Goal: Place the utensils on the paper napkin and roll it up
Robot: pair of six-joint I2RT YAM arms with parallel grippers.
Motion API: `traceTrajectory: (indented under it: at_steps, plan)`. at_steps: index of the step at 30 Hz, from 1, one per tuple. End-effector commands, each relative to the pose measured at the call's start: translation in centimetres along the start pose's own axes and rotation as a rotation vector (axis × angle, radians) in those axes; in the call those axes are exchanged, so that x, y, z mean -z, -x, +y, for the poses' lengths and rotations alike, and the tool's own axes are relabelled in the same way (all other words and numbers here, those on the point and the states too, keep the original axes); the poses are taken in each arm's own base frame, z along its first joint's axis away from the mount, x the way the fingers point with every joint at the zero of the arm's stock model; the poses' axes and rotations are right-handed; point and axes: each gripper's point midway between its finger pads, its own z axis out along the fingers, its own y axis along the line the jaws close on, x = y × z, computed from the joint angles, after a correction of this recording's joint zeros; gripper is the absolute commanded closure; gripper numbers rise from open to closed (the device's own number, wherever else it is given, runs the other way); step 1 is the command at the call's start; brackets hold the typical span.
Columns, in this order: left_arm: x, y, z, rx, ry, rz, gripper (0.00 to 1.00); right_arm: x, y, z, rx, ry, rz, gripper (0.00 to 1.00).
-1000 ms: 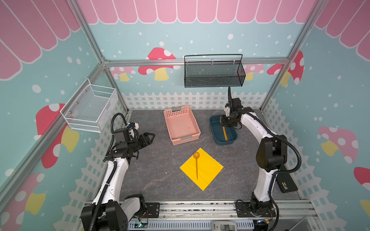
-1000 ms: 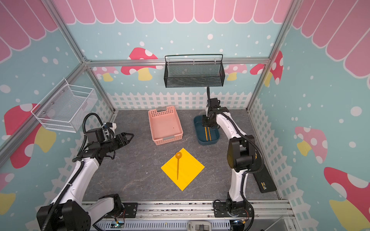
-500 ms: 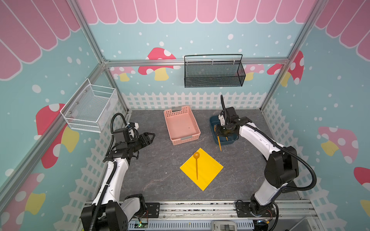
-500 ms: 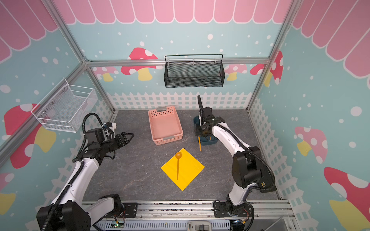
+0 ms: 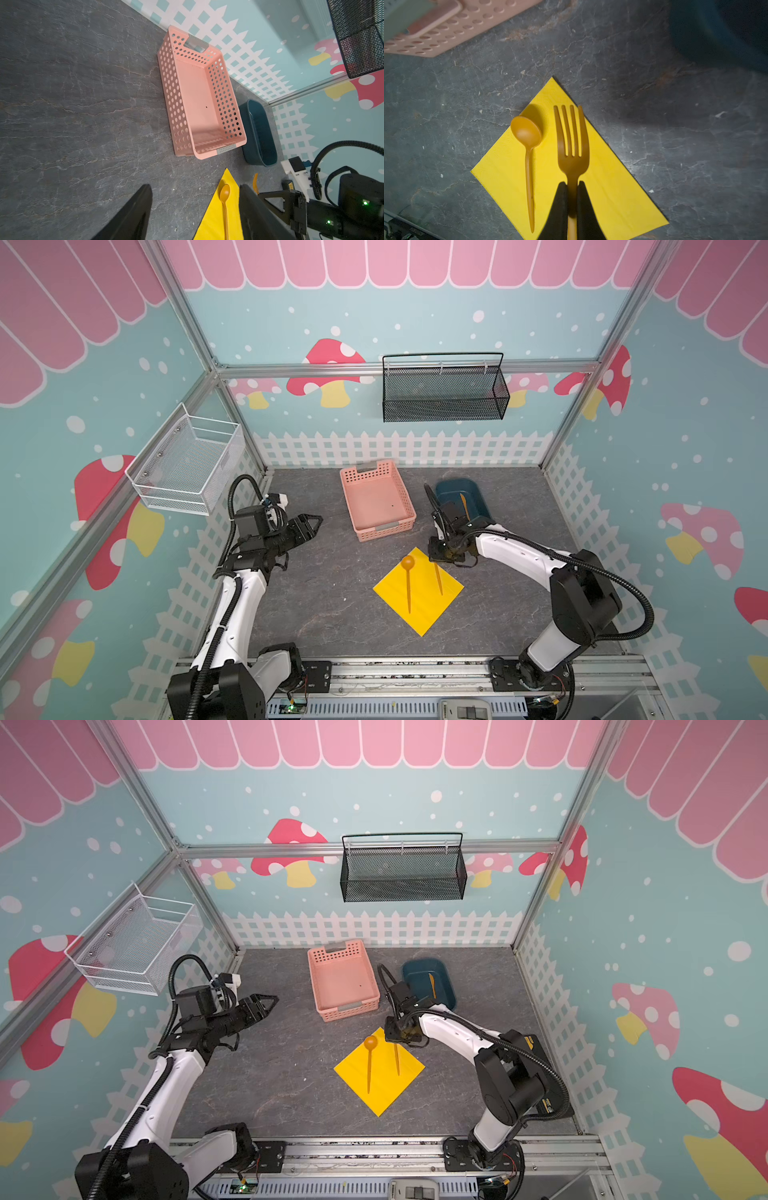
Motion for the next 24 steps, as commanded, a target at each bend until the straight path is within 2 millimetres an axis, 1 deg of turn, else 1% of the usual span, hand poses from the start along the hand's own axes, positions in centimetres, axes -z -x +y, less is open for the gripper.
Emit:
traceTrajectory:
  at_steps: [1,8,17,24]
  plan:
    - [-0.2,-0.4,-0.1,0.012,-0.025,0.009,0.31,-0.4,-0.1,1.1,-0.049,0.016,-0.032,0.97]
    - [-0.1,-0.4,-0.3,0.006,-0.027,0.008,0.32,-2.3,-1.0,2.0,-0.052,0.02,-0.012,0.97]
    - [-0.2,-0.5,-0.4,0.001,-0.028,0.009,0.32,-4.0,-2.1,1.9,-0.052,0.014,0.023,0.97]
    - [-0.3,-0.6,-0.2,0.002,-0.024,0.014,0.32,-4.9,-2.7,1.7,-0.061,0.013,0.038,0.97]
